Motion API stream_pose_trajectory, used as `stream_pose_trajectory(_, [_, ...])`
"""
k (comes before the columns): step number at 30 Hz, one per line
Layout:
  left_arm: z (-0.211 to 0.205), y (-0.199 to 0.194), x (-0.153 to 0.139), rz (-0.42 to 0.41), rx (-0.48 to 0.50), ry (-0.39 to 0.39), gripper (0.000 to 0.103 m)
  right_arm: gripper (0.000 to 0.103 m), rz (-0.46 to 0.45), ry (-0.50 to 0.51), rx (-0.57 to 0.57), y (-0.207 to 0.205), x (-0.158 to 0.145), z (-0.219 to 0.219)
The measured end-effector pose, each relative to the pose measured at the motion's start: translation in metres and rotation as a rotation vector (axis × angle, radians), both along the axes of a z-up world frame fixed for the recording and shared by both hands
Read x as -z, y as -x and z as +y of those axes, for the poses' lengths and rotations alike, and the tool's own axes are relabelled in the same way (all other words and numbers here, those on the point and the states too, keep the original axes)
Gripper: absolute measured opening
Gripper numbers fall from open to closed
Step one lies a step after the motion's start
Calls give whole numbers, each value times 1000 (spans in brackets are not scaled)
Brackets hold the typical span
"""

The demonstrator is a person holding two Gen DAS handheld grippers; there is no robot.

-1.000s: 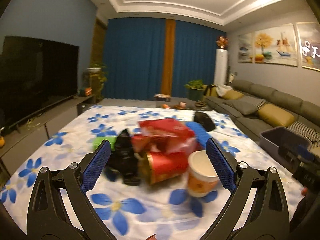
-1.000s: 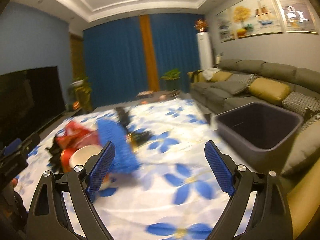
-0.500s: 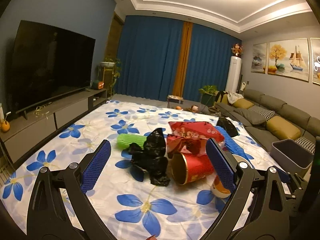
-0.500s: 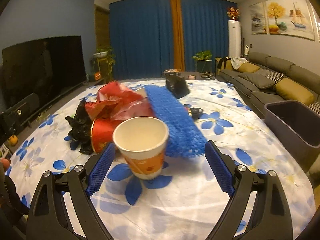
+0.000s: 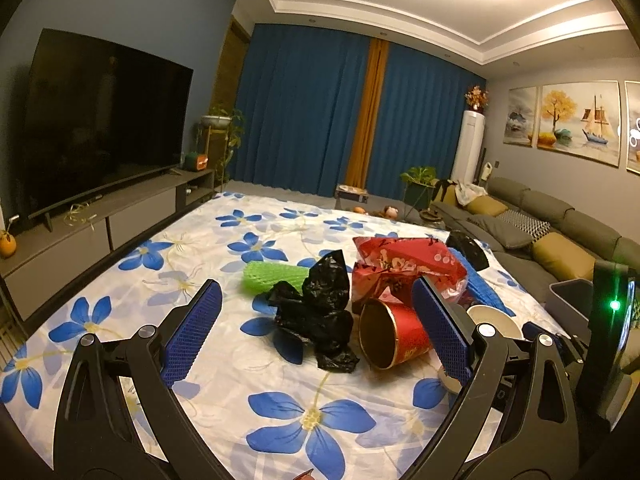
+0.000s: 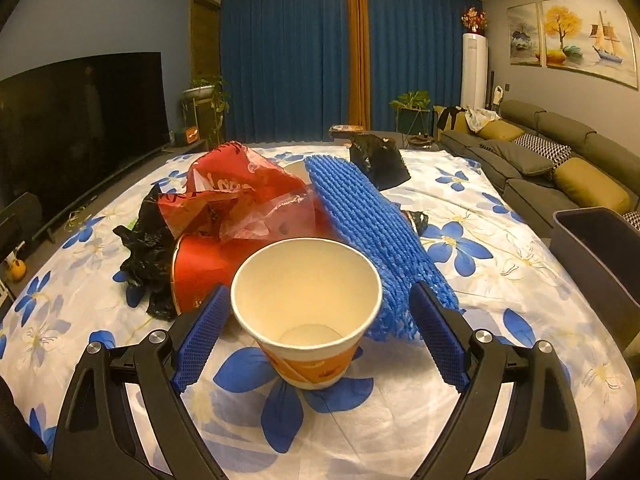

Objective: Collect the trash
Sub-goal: 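Grasp the white paper cup by its rim with the right gripper, then grasp the black plastic bag with the left gripper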

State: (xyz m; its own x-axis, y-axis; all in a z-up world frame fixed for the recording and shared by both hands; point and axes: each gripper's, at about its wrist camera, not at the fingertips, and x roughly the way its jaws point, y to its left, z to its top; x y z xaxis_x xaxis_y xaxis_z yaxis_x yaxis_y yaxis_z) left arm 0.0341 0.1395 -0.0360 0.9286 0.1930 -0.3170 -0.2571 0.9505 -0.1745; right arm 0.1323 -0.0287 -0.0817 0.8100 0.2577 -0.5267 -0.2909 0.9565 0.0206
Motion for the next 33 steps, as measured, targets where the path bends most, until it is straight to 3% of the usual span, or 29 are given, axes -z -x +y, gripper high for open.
stream_pose_trajectory(10, [7, -14, 8, 33, 12, 17, 94, 65, 16, 6, -7, -7, 1, 0])
stream_pose_trajectory(24, [37, -61, 26, 157, 57, 105, 86, 64, -55, -62, -25, 17, -21, -18])
stream_pose_trajectory(30, [37, -94, 42, 259, 89, 88, 68, 64, -73, -79, -42, 26, -29, -21])
stream_pose_trajectory(33, [44, -107, 50, 296, 104, 137, 60, 64, -89, -78, -49, 31, -33, -22])
